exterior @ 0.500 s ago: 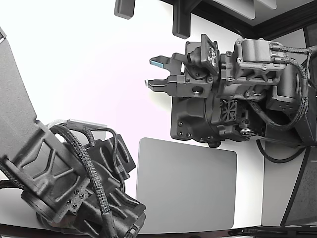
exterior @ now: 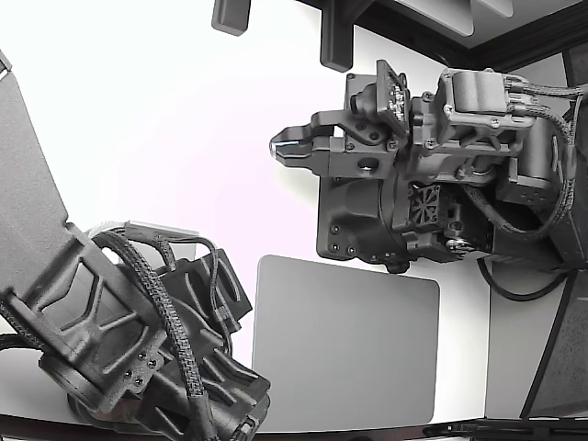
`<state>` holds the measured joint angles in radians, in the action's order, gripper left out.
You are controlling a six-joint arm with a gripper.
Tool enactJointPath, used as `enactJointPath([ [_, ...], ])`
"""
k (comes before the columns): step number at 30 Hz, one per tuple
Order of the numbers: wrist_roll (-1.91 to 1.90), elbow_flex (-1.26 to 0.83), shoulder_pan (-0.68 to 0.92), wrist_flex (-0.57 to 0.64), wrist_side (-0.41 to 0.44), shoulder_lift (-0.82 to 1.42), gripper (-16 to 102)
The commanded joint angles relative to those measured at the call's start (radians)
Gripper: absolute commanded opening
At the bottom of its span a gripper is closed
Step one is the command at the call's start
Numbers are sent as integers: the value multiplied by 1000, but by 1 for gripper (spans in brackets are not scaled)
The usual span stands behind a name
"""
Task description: Peel off protective film from adhesive tape.
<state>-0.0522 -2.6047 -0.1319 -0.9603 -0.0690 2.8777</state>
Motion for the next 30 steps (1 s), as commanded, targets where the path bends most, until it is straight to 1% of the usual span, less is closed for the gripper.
enactJointPath([
  [1,-6,84,52,14,66,-44,-11],
  [2,-9,104,80,18,98,-66,-11],
  [3,0,121,94,21,110,-84,-11],
  [6,152,167,104,31,84,-127,-11],
  [9,402,192,104,29,112,-163,-11],
  [13,922,95,107,91,112,-126,-11],
  [15,1028,75,110,101,115,-135,-11],
  [18,1226,41,166,118,152,-140,-11],
  [26,1485,23,307,143,290,-163,-11],
  [30,1517,18,337,117,298,-192,-11],
])
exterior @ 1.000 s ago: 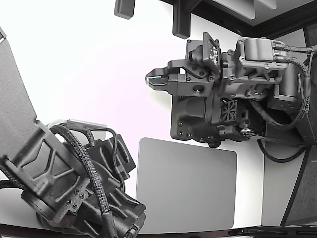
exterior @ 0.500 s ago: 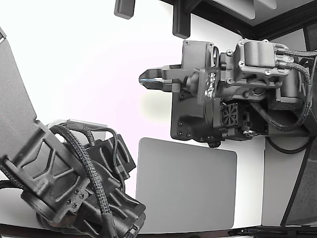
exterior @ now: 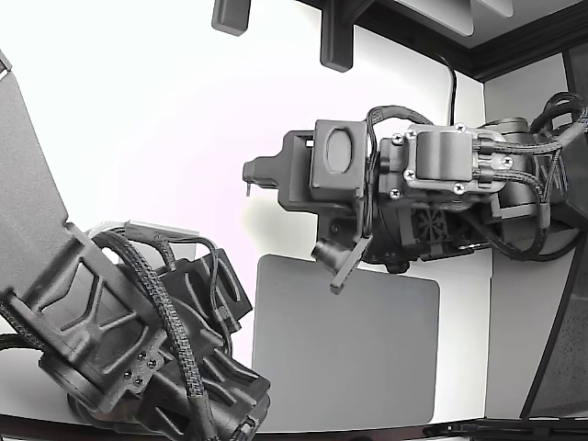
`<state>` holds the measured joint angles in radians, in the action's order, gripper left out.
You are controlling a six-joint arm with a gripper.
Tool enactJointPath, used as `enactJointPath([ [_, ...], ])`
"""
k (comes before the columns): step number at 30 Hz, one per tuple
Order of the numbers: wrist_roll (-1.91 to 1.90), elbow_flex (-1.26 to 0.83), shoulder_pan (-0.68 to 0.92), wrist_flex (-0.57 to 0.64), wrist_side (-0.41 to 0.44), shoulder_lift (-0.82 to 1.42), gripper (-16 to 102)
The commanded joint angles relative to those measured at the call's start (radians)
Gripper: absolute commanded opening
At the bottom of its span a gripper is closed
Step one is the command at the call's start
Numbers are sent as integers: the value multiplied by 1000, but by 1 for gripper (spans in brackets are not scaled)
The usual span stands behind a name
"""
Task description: Peel off protective film from adhesive tape.
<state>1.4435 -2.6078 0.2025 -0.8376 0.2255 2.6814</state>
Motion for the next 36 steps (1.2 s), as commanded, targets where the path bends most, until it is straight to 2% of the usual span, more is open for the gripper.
enactJointPath([
  [1,9,25,15,-18,6,-12,-11],
  [4,20,37,44,-31,25,-58,-11],
  [9,74,6,92,77,63,-75,-11],
  [19,-83,5,184,141,173,-198,-11],
  [24,-160,-64,215,224,221,-190,-11],
  [30,-258,-60,281,235,299,-262,-11],
  [36,-302,-15,318,233,333,-333,-11],
])
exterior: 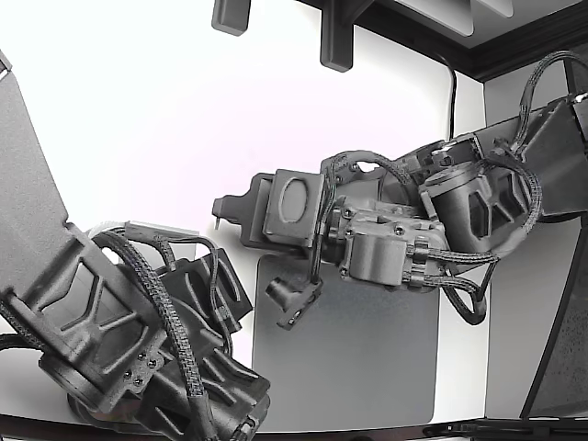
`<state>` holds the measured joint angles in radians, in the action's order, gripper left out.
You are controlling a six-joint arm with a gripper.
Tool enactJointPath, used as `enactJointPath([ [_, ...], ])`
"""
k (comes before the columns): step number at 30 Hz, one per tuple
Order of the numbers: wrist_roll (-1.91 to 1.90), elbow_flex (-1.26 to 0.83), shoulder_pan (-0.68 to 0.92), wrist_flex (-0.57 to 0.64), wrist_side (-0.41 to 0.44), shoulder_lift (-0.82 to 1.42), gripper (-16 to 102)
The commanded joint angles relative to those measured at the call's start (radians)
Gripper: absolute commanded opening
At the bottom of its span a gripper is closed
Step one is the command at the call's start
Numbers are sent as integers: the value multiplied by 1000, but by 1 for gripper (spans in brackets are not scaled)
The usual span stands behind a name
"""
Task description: Peel off protective film from adhesive tape.
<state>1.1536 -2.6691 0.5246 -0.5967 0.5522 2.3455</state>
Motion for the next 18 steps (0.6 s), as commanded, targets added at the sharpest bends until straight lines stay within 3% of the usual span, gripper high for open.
enactJointPath([
  [1,-21,57,-2,-17,6,-6,-11],
  [18,-71,60,23,40,5,-69,-11],
])
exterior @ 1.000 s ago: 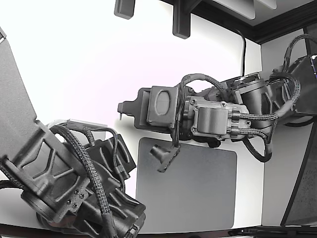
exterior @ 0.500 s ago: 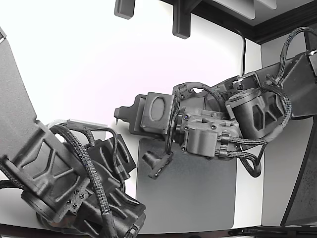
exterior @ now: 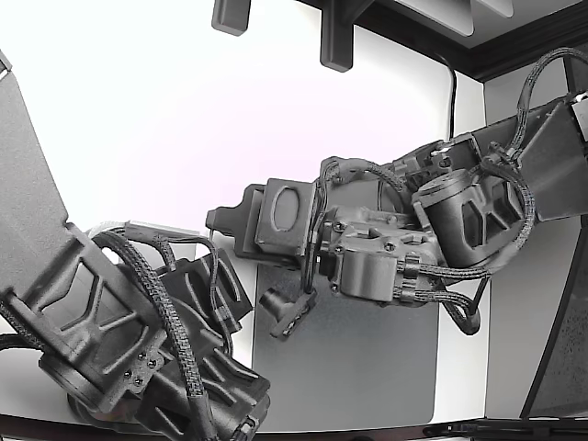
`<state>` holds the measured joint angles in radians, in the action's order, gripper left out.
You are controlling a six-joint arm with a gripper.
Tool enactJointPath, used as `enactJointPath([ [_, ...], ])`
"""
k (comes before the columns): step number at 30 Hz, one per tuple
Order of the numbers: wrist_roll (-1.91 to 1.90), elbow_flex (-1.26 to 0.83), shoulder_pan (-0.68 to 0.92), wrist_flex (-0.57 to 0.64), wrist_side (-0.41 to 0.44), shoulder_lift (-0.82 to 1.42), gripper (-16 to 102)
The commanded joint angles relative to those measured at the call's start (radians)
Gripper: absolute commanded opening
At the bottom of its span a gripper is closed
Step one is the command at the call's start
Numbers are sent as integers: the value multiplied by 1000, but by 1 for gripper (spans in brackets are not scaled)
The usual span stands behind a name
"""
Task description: Peel off protective film from adhesive tape.
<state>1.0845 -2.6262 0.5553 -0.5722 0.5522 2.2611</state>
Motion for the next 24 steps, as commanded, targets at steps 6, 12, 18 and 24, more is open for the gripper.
enactJointPath([
  [6,-9,12,-8,21,8,11,-11],
  [12,-17,11,-5,18,6,6,-11],
  [18,-20,17,-2,14,9,-3,-11],
  [24,-20,18,0,9,9,-5,-11],
])
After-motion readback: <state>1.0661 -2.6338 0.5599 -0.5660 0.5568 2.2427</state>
